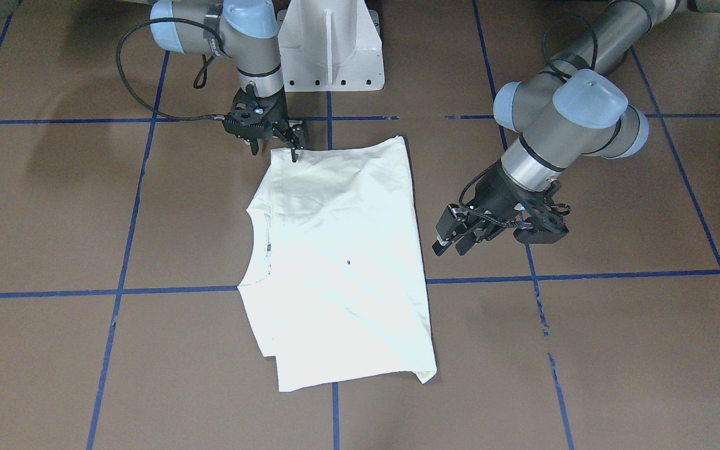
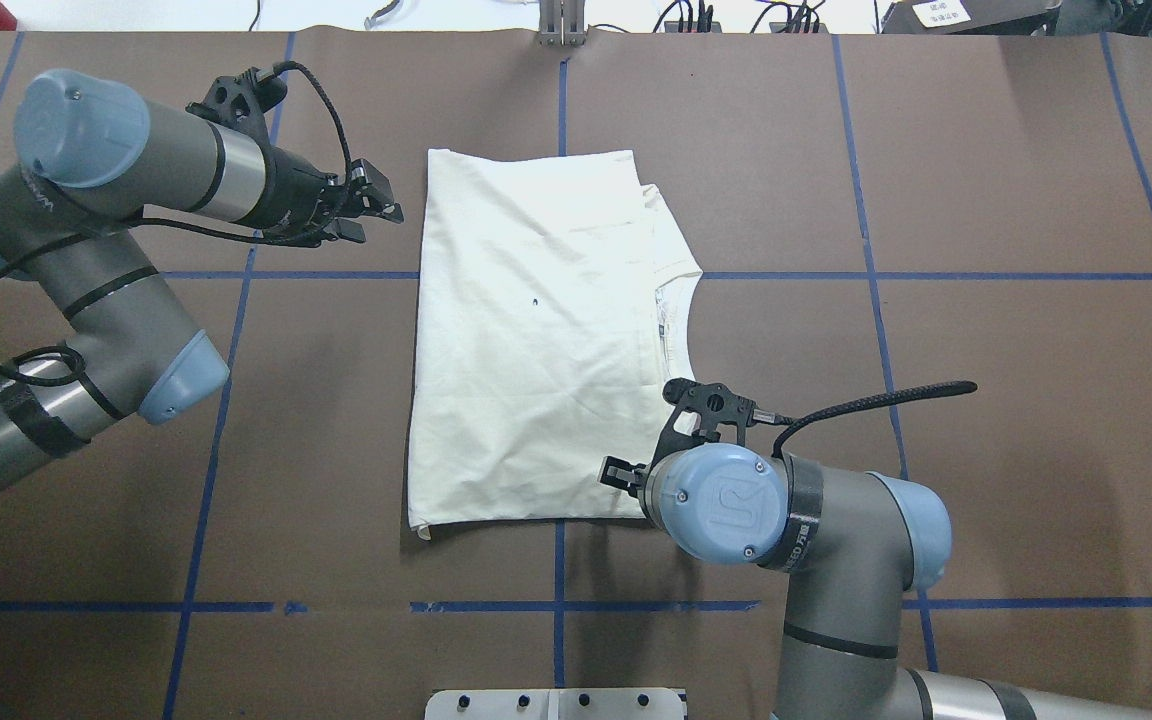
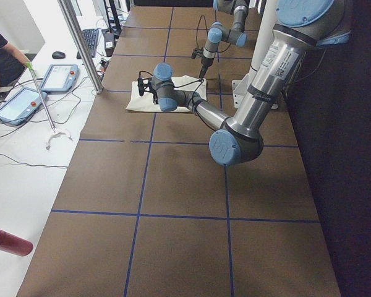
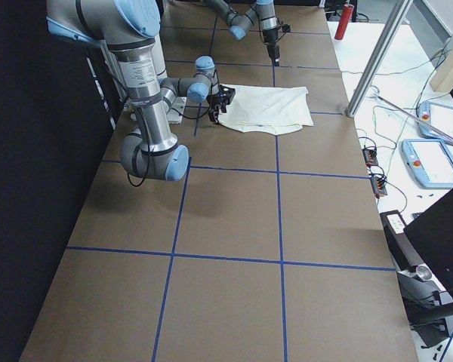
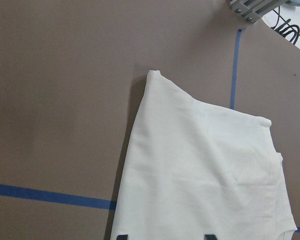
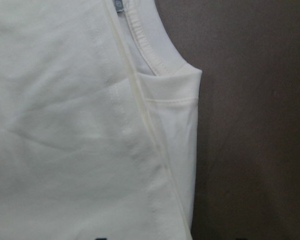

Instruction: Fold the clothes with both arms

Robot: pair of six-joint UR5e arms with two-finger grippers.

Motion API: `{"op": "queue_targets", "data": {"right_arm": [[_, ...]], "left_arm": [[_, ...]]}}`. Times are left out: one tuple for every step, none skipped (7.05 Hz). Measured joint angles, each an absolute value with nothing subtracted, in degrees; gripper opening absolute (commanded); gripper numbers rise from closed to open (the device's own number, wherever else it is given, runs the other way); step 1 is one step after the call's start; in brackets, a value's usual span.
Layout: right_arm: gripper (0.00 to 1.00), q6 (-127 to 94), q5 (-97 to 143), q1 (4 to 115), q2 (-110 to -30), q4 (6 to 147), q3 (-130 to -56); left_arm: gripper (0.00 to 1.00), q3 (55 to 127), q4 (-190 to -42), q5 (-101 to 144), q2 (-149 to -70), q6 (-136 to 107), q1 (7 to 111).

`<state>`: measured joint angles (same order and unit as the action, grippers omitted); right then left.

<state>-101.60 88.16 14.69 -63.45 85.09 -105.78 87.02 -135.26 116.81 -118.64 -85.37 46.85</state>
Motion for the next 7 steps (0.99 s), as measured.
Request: {"op": "queue_targets", "data": {"right_arm": [[0.61,-107.1,87.4,13.7,-64.0,83.5,-105.7],[0.60,-109.9,86.8,13.2,-64.2,82.9,-105.6],[0.60,-111.1,86.2,13.3,-64.3,82.7,-105.5],[0.60,-111.4,86.0,13.8,-64.4,82.6,-105.4],[0.60,-111.5,85.9,14.2,-64.4,82.6,-105.4],[0.60,-111.5,85.8,14.4,-64.4,82.6,-105.2],[0.59,-111.5,85.7,14.4,-64.4,82.6,-104.9]], "left_arm": [[0.59,87.0,-135.3,116.8,-118.6,-85.4,46.8],[0.59,87.0,-135.3,116.7,-118.5,-85.3,46.8],[0.59,87.0,-135.3,116.7,-118.5,-85.3,46.8],[0.59,87.0,-135.3,116.6,-118.6,-85.3,46.8],[0.59,87.0,-135.3,116.6,-118.6,-85.3,46.8],[0.59,87.0,-135.3,116.6,-118.6,-85.3,46.8],[0.59,87.0,-135.3,116.5,-118.6,-85.3,46.8]]}}
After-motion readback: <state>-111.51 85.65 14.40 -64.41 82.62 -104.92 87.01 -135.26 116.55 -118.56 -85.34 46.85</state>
